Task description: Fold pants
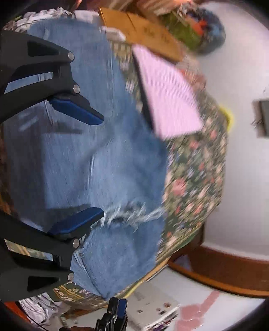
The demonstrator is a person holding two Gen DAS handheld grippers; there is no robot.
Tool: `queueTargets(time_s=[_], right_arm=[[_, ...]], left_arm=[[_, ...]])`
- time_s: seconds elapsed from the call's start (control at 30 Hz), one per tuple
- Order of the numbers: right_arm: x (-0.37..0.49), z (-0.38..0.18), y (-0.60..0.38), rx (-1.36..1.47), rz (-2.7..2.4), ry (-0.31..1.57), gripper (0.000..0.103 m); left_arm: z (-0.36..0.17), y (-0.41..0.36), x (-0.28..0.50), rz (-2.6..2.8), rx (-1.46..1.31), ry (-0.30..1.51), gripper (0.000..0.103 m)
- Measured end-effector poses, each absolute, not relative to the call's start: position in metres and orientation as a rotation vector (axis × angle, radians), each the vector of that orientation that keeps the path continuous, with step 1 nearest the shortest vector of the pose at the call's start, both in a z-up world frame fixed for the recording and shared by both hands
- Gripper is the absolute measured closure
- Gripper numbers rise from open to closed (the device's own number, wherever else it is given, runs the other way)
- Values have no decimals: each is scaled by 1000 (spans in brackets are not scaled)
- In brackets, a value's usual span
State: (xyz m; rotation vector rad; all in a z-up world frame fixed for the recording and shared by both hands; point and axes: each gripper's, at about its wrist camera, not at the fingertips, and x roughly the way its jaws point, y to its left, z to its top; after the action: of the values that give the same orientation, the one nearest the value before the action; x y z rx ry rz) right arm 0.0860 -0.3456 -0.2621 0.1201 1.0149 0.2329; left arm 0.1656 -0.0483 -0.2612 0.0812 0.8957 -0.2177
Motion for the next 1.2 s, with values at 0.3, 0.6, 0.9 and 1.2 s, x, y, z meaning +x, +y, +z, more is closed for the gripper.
queueTargets(time_s=[0.3, 0.6, 0.9, 1.2], right_arm=[[106, -195, -280, 1, 325, 816, 35], [123, -198, -204, -58, 472, 790, 34], [132, -221, -178, -102, 486, 873, 34], [142, -240, -186, -111, 445, 959, 34]], left_arm=[[-219, 68, 113, 24, -44, 785, 20], [-286, 151, 73, 133, -365, 941, 16], [-350, 150, 87, 21, -586, 1045, 16], [-360, 168, 85, 11, -705, 975, 12]])
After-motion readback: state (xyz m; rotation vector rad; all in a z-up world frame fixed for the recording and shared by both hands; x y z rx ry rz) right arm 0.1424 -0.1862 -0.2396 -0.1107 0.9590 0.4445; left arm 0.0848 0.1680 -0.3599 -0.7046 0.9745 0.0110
